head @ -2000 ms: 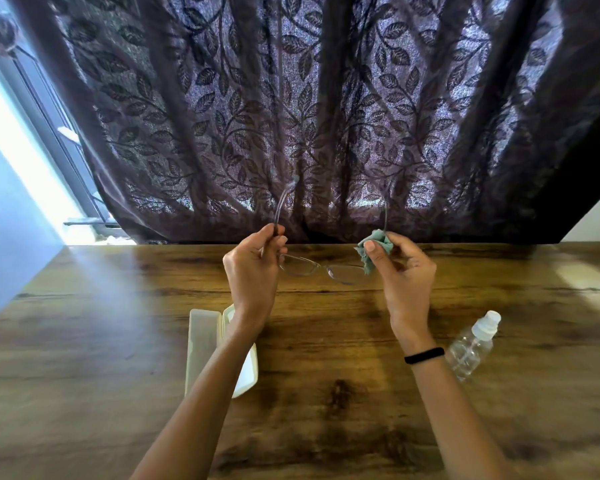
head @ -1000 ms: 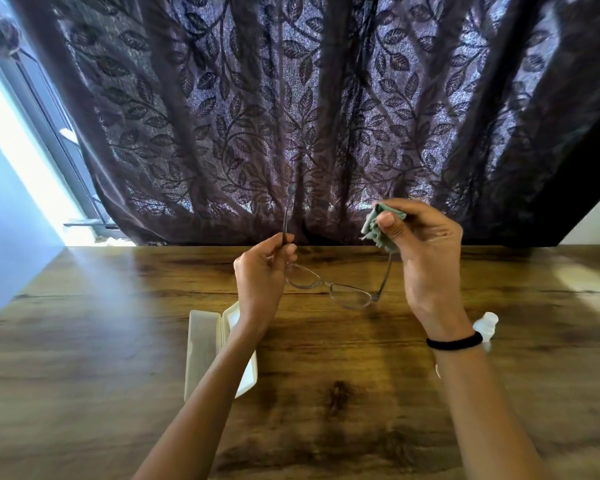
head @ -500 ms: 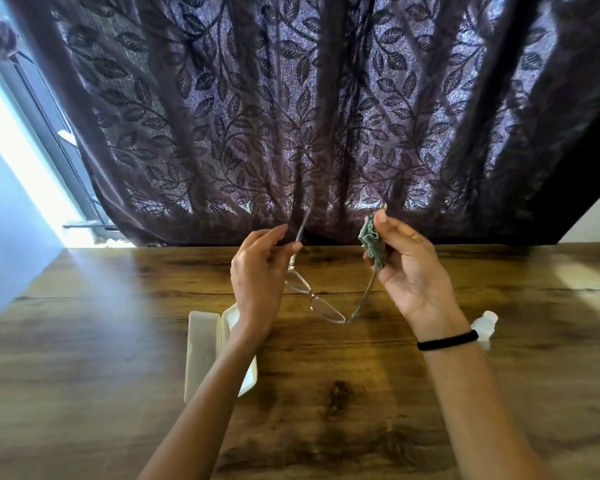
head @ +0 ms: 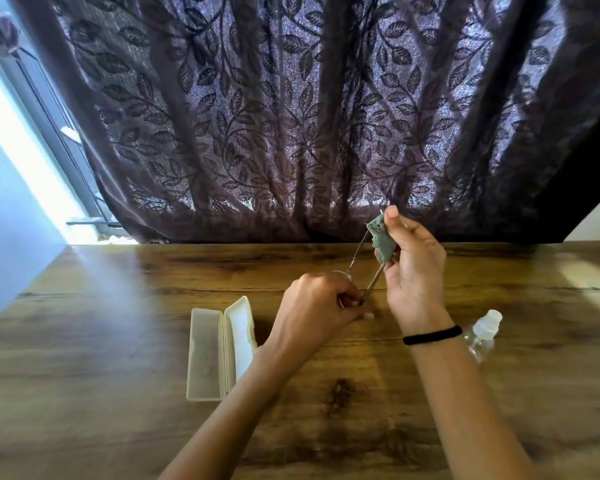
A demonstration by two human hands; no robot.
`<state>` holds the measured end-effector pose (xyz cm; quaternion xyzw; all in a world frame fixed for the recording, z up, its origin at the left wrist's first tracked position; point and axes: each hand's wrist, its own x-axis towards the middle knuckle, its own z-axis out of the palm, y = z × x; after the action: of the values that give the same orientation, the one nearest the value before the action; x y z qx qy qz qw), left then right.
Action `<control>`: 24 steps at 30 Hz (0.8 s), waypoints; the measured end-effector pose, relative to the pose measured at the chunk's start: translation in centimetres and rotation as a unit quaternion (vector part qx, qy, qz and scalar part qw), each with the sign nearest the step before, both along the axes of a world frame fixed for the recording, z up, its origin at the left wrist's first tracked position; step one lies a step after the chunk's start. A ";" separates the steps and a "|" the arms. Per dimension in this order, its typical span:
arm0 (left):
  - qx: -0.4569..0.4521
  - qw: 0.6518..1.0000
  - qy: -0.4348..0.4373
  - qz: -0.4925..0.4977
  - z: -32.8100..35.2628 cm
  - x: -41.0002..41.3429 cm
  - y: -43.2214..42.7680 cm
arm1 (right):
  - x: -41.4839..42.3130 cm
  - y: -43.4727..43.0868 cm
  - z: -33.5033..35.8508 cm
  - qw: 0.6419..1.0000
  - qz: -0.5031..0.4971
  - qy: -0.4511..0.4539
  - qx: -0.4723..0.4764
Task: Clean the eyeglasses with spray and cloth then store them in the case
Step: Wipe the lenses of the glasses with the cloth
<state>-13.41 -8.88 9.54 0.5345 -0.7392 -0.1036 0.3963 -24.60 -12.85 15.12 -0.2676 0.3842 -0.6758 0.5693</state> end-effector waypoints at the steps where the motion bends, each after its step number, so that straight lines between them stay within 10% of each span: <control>1: -0.001 1.000 -0.006 0.005 -0.1 -0.1 0.0 | 0.0 -0.1 -0.1 1.000 -0.003 -0.003 0.003; 24: -0.010 0.984 0.067 0.168 0.0 5.2 0.0 | -3.5 -1.7 -5.2 0.991 -0.110 0.070 0.037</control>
<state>-8.23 -8.91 9.51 0.6388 -0.6119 -0.0642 0.4621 -28.10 -14.57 9.96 -0.2487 0.4750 -0.6993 0.4728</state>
